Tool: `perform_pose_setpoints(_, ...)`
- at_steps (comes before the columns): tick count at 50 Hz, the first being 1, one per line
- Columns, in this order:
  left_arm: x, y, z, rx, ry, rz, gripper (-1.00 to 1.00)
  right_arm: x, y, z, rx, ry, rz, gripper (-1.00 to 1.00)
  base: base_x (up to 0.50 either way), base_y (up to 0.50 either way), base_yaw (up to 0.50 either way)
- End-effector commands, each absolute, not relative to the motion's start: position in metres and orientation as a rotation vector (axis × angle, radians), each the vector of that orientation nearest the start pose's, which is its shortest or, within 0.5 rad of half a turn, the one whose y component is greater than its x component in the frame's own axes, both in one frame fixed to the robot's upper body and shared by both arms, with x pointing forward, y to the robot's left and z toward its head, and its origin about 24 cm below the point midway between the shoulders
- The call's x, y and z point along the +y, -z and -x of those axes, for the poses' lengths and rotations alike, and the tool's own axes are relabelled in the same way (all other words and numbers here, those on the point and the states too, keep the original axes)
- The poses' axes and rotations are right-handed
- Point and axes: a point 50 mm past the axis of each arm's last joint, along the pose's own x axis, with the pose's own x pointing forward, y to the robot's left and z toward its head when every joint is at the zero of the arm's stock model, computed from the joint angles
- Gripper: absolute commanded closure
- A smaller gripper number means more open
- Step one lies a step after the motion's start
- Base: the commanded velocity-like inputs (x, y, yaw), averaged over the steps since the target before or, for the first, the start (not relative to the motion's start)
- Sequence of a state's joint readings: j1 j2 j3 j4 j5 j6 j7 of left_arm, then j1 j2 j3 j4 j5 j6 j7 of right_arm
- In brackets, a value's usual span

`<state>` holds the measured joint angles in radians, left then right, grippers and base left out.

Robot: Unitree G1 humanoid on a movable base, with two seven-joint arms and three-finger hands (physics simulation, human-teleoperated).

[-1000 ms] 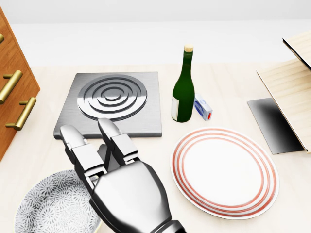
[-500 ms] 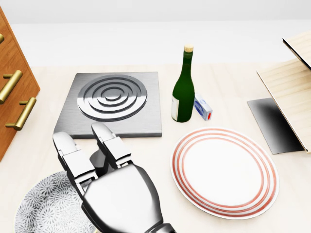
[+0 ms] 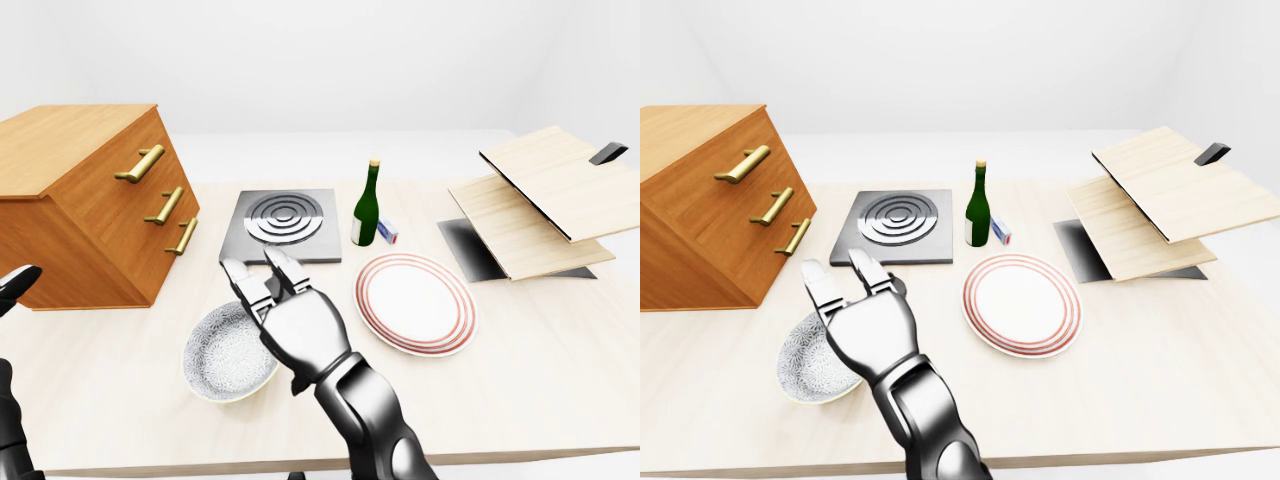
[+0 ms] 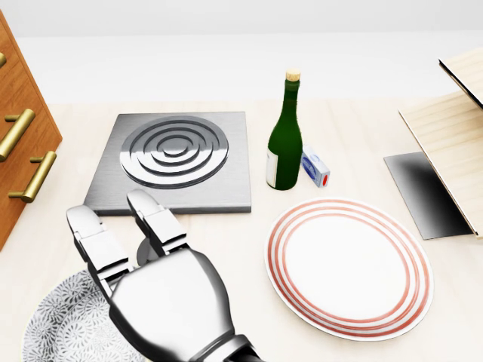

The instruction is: Pick up the akita bowl and put it on the plate.

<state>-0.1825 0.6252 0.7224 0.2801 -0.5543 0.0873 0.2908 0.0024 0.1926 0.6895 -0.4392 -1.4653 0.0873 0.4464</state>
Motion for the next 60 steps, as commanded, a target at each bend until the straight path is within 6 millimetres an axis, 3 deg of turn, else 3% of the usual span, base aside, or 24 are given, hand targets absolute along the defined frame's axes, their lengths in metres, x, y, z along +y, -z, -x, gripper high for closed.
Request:
perform_pose_setpoints(1,0.424,-0.145,-0.207,-0.244,-0.970,0.171,-1.00,0.028,-0.140,-0.193,-0.449,-0.583,1.242,-1.00,0.00,0.00,0.00)
perform_pose_setpoints(39,0.424,-0.146,-0.207,-0.248,-0.962,0.170,-1.00,0.053,-0.119,-0.190,-0.385,-0.731,1.301,-1.00,0.00,0.00,0.00)
perform_pose_setpoints(60,0.425,-0.146,-0.207,-0.246,-0.968,0.173,-1.00,0.062,-0.120,-0.192,-0.384,-0.757,1.313,-1.00,0.00,0.00,0.00)
